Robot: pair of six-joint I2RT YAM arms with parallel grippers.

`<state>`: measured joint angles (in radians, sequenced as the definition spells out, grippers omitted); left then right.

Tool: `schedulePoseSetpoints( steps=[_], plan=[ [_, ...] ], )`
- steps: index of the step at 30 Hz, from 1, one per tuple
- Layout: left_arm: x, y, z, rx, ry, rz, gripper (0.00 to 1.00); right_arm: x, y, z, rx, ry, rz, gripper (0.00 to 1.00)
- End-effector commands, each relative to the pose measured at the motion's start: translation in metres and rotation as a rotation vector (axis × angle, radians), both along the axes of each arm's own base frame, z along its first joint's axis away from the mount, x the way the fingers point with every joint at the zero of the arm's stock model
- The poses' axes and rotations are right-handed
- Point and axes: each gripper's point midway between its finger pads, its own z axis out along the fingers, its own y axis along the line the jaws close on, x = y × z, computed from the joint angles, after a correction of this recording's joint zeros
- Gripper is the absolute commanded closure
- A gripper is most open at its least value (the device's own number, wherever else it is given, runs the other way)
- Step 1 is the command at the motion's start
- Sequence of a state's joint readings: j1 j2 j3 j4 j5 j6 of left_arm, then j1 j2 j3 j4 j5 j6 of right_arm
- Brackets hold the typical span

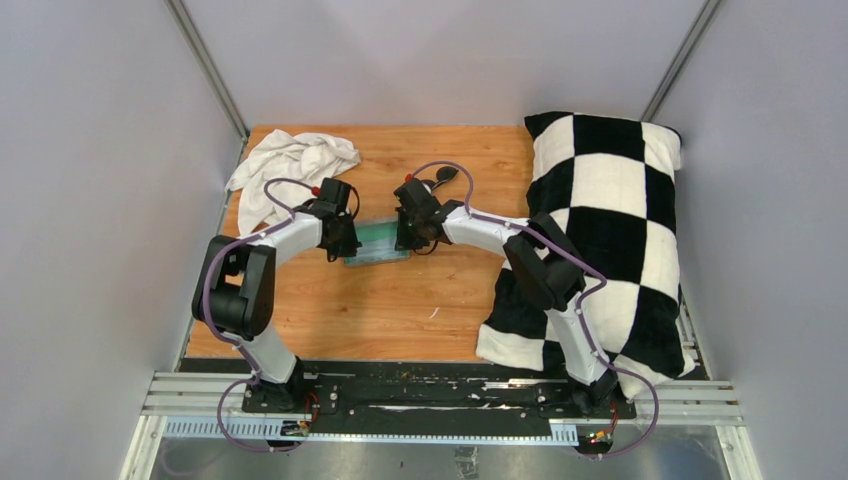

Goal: Organize the sunglasses
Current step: Place the glasses cleaning cloth in the sunglasses case.

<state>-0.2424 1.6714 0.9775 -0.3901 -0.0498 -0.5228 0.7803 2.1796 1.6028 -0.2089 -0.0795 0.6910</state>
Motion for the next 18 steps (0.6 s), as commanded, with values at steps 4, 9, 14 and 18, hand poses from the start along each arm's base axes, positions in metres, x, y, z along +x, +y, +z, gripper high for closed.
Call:
schedulePoseSetpoints(
  steps=[4,9,14,18],
  plan=[
    [0.004,0.009,-0.006,0.042,0.011,0.006,1.00,0.002,-0.006,-0.005,-0.013,0.009,-0.003,1.00],
    [0.004,0.011,-0.002,0.057,0.009,0.012,0.87,0.004,-0.005,0.003,-0.007,-0.011,0.010,0.98],
    [0.003,0.016,0.010,0.071,-0.012,0.030,0.72,0.004,-0.003,0.016,-0.005,-0.045,0.026,0.84],
    [0.000,0.014,0.018,0.065,-0.023,0.027,0.70,0.000,-0.002,0.026,-0.002,-0.065,0.039,0.76]
  ],
)
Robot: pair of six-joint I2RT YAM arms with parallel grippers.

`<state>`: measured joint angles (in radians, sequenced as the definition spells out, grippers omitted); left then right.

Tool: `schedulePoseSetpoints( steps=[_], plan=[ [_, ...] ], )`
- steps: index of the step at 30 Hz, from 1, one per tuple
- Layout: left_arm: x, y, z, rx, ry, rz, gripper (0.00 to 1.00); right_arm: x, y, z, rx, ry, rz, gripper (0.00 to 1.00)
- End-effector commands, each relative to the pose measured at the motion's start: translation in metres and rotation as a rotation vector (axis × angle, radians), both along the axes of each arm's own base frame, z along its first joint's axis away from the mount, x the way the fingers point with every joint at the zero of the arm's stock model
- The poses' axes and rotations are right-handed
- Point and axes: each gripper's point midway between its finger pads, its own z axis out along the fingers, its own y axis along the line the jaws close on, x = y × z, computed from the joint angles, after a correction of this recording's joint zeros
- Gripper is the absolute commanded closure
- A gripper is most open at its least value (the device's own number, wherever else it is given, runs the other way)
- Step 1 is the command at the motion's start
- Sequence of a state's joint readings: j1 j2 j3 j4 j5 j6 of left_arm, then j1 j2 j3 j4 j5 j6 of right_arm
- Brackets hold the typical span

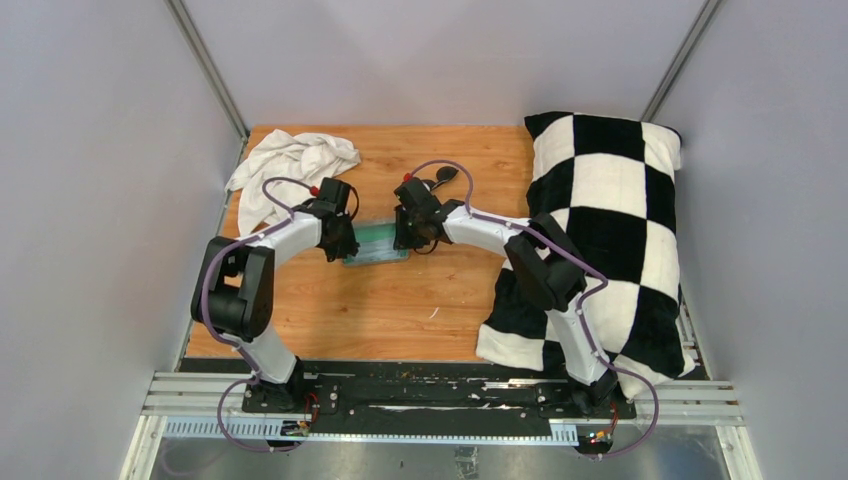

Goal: Organize the sunglasses
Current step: Place the glasses cleaning cloth in the sunglasses case.

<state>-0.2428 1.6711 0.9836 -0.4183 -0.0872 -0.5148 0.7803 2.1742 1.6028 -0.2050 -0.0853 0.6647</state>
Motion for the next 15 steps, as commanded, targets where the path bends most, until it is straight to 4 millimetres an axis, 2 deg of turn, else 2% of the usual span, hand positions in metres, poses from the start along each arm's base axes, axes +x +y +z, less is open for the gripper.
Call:
schedulePoseSetpoints(
  steps=[1,9,15],
  plan=[
    [0.002,0.005,0.021,0.023,-0.039,0.015,0.70,-0.001,-0.003,0.026,0.003,-0.053,0.014,0.75],
    [-0.007,0.001,0.041,0.012,-0.082,0.007,0.66,-0.006,-0.005,0.057,0.027,-0.110,0.021,0.65],
    [-0.019,-0.001,0.052,-0.017,-0.105,0.004,0.66,-0.018,-0.020,0.065,0.023,-0.117,0.011,0.65]
  ],
)
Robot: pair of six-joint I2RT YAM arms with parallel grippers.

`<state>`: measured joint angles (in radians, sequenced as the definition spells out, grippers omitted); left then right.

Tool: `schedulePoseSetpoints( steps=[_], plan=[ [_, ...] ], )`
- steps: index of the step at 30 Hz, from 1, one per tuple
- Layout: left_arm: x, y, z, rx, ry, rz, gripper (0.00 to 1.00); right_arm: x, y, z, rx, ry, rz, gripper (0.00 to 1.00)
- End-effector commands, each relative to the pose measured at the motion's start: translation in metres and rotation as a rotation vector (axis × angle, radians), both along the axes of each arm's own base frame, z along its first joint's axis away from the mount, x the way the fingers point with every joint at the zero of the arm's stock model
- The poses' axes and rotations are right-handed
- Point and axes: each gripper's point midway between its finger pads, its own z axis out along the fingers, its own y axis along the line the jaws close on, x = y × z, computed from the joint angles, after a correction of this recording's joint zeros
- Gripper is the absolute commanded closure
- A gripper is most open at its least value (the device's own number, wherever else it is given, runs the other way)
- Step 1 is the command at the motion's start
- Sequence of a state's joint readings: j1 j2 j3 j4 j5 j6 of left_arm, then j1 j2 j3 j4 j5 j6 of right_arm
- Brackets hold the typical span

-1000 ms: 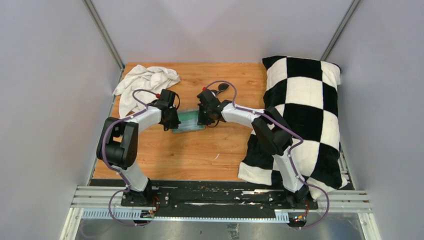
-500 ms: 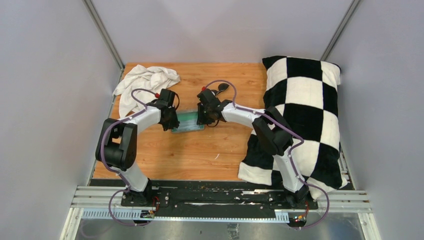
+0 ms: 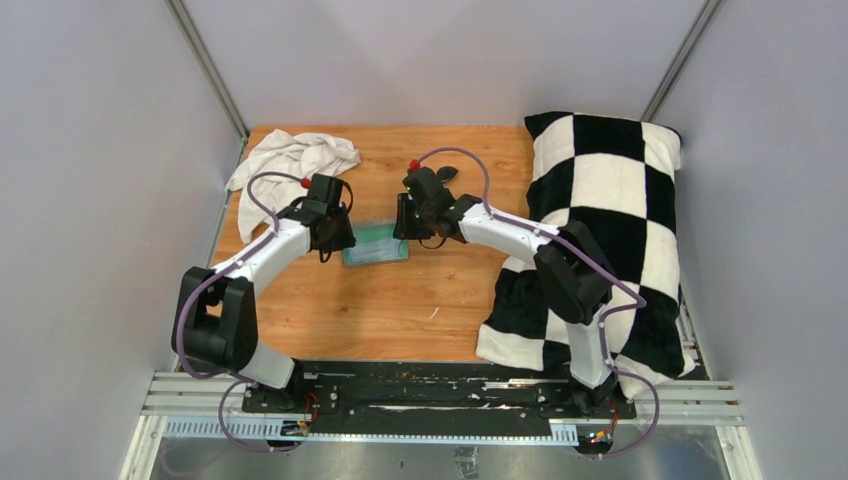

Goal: Organize the sunglasses
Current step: Place the glasses cleaning cloth in the sunglasses case, then move the sunglasses to the center of the board.

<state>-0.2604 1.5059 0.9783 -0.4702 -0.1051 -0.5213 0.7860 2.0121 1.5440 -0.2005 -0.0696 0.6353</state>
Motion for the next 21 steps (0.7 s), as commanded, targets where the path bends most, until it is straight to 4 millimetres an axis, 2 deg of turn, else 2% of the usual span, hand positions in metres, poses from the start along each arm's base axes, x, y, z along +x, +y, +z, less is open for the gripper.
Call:
schedulePoseSetpoints(
  steps=[1,3,7,10,13,16,18,21],
  plan=[
    [-0.019,0.000,0.005,-0.007,-0.001,0.003,0.66,-0.015,-0.018,0.006,-0.031,-0.029,-0.012,0.65],
    [-0.029,0.001,0.008,-0.015,-0.005,-0.002,0.67,-0.021,-0.032,0.009,-0.034,-0.056,-0.023,0.65],
    [-0.054,0.002,0.017,-0.052,-0.035,-0.011,0.66,-0.022,-0.076,0.010,-0.100,-0.113,-0.116,0.64],
    [-0.069,0.000,0.024,-0.093,-0.064,-0.026,0.66,-0.013,-0.105,0.013,-0.121,-0.132,-0.198,0.62],
    [-0.081,-0.003,0.030,-0.122,-0.069,-0.046,0.66,0.010,-0.126,0.016,-0.126,-0.139,-0.289,0.57],
    [-0.089,-0.006,0.039,-0.145,-0.078,-0.066,0.66,0.042,-0.138,0.018,-0.134,-0.116,-0.366,0.57],
    [-0.091,-0.008,0.045,-0.164,-0.091,-0.076,0.65,0.064,-0.142,0.018,-0.145,-0.092,-0.427,0.57],
    [-0.091,-0.012,0.055,-0.192,-0.114,-0.076,0.65,0.096,-0.137,0.016,-0.110,-0.066,-0.496,0.55]
  ],
)
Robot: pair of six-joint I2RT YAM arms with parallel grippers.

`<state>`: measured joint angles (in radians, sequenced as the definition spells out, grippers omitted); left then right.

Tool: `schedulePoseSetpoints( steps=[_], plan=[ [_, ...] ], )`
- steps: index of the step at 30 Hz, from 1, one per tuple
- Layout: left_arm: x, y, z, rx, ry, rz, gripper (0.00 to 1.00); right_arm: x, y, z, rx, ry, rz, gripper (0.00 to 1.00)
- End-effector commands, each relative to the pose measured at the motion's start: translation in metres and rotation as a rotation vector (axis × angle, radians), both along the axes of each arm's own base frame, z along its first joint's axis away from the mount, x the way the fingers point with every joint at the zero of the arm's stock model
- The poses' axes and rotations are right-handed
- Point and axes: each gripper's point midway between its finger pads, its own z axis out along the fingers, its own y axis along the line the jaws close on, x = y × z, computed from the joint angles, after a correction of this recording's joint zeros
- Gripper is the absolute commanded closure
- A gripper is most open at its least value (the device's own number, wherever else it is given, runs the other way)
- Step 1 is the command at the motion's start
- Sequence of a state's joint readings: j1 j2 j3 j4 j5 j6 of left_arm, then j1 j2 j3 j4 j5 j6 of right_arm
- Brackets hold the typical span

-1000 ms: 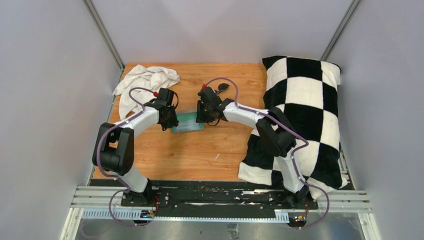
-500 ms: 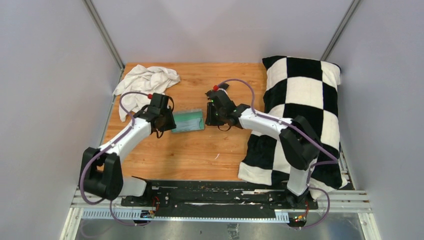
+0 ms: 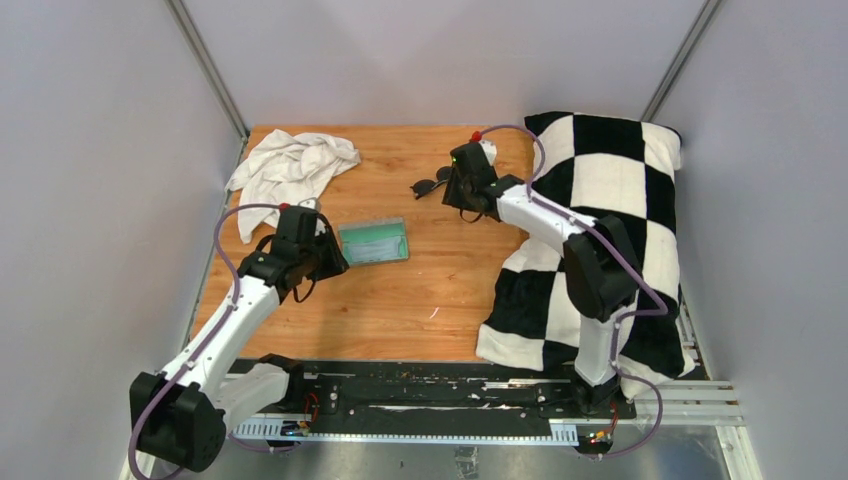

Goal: Organize the sunglasses
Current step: Move the sunglasses to the center of the board.

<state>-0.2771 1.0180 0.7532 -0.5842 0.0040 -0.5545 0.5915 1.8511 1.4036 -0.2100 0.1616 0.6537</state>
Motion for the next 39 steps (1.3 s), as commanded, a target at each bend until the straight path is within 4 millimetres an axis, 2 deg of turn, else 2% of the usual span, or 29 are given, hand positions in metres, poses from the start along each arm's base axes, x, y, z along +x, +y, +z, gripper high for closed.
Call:
schedulePoseSetpoints(
  steps=[1,4,8,15,24,30,39],
  plan=[
    [-0.008,-0.009,0.011,-0.054,-0.001,-0.024,0.65,0.041,-0.007,-0.008,0.021,0.042,-0.141,0.54],
    [-0.008,-0.013,0.013,-0.074,-0.001,-0.031,0.65,0.068,-0.001,-0.017,0.073,0.079,-0.196,0.52],
    [-0.012,-0.028,0.014,-0.157,0.004,-0.075,0.65,0.100,0.011,-0.024,0.133,0.045,-0.251,0.49],
    [-0.022,-0.026,0.011,-0.154,0.003,-0.087,0.65,0.128,0.028,-0.043,0.196,0.061,-0.318,0.49],
    [-0.020,-0.022,0.014,-0.125,-0.007,-0.087,0.65,0.137,0.026,-0.068,0.217,0.095,-0.397,0.50],
    [-0.022,-0.020,0.006,-0.108,0.015,-0.093,0.65,0.139,0.026,-0.079,0.228,0.113,-0.418,0.62],
    [-0.018,-0.019,0.010,-0.106,-0.001,-0.082,0.65,0.138,0.019,-0.085,0.246,0.121,-0.445,0.74]
  ],
)
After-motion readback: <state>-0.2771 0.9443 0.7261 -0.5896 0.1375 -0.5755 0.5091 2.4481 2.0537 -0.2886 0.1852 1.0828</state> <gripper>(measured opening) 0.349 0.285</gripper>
